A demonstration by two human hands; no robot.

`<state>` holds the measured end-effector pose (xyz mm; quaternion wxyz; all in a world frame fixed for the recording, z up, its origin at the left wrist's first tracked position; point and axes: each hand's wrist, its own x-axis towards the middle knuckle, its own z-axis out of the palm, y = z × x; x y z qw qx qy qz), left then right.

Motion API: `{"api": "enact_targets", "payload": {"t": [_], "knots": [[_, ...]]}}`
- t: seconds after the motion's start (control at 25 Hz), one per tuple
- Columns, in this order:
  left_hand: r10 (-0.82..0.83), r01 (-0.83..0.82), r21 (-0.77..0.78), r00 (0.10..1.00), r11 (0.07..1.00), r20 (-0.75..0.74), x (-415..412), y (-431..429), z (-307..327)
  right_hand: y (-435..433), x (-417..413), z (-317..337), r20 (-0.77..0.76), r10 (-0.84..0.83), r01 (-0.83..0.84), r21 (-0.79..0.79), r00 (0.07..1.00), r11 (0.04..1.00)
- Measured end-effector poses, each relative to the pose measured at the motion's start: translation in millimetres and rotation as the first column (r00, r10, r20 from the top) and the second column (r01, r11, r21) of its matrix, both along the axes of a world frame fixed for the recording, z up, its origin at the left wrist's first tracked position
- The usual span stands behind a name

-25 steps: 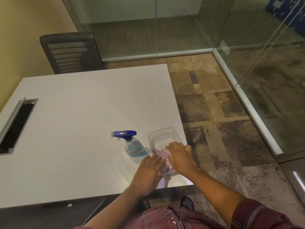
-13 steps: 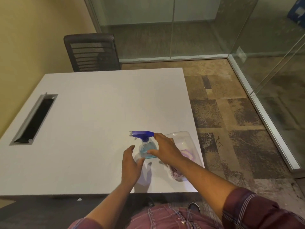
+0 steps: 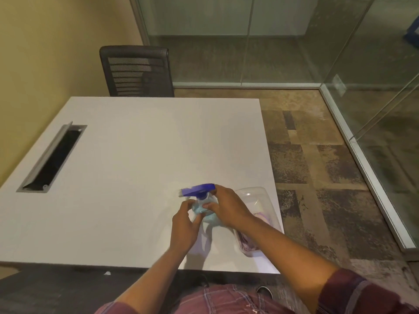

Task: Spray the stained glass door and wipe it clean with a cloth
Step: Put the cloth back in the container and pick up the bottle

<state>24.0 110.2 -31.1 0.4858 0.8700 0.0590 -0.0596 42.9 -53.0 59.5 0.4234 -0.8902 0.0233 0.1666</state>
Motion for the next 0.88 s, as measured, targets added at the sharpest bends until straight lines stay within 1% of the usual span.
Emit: {"api": "enact_targets", "payload": {"t": [0.08, 0.24, 0.36, 0.4, 0.44, 0.48, 0.52, 0.6, 0.68, 0.76, 0.88], "knots": [[-0.02, 0.019, 0.021, 0.998, 1.0, 0.051, 2, -2, 11, -9, 1, 18, 0.038, -0.003, 0.002, 0.018, 0.999, 1.0], [-0.057, 0.061, -0.022, 0.988, 0.998, 0.147, 9, -22, 36, -32, -6, 46, 0.116, -0.03, 0.028, 0.015, 0.993, 0.999], [-0.076, 0.087, -0.044, 0.973, 0.995, 0.218, 15, -47, 50, -55, -7, 61, 0.164, -0.085, 0.086, 0.003, 0.983, 0.996], [-0.071, 0.085, -0.056, 0.974, 0.995, 0.215, 17, -55, 53, -64, -7, 67, 0.184, -0.11, 0.112, 0.0, 0.977, 0.994], [-0.058, 0.072, -0.077, 0.983, 0.994, 0.174, 18, -62, 53, -73, -6, 68, 0.201, -0.138, 0.14, 0.004, 0.97, 0.99], [-0.043, 0.052, -0.106, 0.995, 0.993, 0.09, 19, -69, 51, -82, -6, 71, 0.222, -0.17, 0.172, 0.008, 0.96, 0.985], [-0.045, 0.042, -0.116, 0.999, 0.992, -0.024, 18, -75, 48, -91, -5, 68, 0.227, -0.205, 0.209, 0.008, 0.952, 0.978], [-0.108, 0.099, -0.049, 0.966, 0.994, -0.236, 11, -87, 39, -104, -8, 64, 0.227, -0.268, 0.274, 0.005, 0.936, 0.962], [-0.179, 0.198, 0.01, 0.905, 0.98, -0.387, 0, -97, 34, -112, -11, 57, 0.204, -0.277, 0.29, -0.032, 0.939, 0.957], [-0.241, 0.262, -0.012, 0.865, 0.965, -0.441, -7, -105, 32, -117, -16, 49, 0.167, -0.259, 0.277, -0.097, 0.951, 0.956], [-0.328, 0.334, -0.06, 0.85, 0.941, -0.413, -11, -112, 28, -123, -18, 34, 0.11, -0.277, 0.289, -0.119, 0.955, 0.95]]}}
